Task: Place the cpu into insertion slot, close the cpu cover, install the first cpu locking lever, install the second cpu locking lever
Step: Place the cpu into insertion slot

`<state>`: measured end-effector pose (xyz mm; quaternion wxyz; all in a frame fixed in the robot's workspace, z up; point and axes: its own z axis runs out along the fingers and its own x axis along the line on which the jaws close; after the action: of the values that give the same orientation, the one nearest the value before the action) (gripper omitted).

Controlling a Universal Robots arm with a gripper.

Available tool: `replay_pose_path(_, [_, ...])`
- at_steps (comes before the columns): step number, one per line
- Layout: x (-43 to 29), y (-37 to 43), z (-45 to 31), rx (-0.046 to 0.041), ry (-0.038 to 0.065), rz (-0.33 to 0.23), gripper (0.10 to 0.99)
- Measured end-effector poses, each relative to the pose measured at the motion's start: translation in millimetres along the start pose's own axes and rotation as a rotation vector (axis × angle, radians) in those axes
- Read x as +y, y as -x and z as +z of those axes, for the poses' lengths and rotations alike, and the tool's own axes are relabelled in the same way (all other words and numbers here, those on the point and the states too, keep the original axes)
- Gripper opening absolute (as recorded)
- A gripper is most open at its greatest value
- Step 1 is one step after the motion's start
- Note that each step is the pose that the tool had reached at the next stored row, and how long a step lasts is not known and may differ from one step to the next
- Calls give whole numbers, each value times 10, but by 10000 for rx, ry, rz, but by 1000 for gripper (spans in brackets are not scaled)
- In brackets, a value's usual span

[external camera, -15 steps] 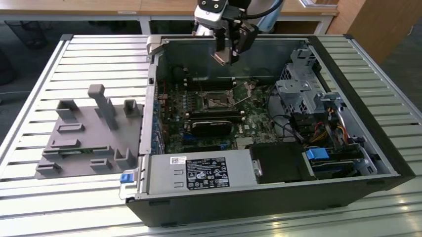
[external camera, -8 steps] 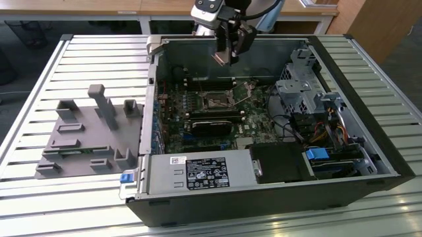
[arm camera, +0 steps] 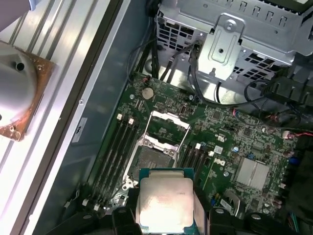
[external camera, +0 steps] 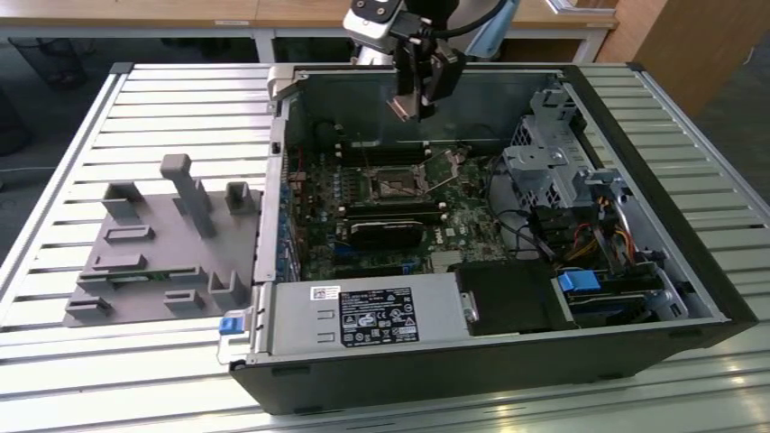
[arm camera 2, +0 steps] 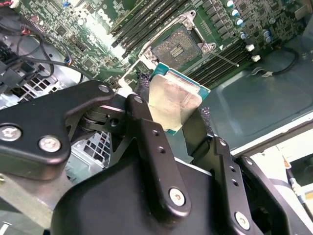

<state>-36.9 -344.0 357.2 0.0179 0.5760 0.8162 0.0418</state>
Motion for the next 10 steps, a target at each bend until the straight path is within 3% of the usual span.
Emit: replay_pose_path(10, [-1, 0, 12, -55, 12, 620, 525])
